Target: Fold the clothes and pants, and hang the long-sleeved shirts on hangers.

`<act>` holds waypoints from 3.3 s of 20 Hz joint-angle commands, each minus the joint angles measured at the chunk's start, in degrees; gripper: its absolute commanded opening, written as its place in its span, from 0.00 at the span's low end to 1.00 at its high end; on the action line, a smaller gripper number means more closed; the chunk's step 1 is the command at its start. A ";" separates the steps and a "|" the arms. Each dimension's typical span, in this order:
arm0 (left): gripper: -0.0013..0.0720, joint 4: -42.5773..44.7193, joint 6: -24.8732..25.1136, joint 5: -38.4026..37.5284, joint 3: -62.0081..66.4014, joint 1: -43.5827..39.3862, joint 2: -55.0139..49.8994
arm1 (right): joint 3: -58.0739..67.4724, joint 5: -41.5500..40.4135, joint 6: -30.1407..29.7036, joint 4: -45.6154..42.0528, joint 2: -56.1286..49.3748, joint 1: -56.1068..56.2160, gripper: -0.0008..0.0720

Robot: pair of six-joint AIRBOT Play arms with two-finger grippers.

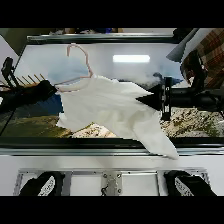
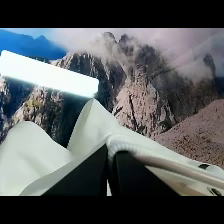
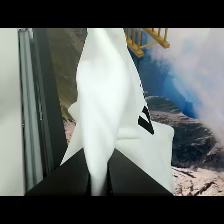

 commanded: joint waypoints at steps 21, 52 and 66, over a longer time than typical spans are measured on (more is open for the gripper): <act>0.05 9.68 1.55 -10.05 16.48 -4.44 -4.24 | -0.02 1.92 1.73 -4.55 0.72 0.02 0.05; 0.05 0.13 12.94 -34.56 54.73 -17.97 -29.77 | 0.00 4.79 6.23 6.14 0.70 0.09 0.05; 0.86 0.26 8.87 -22.03 50.42 -6.01 -21.66 | 0.00 1.05 6.25 6.27 1.42 -0.04 0.05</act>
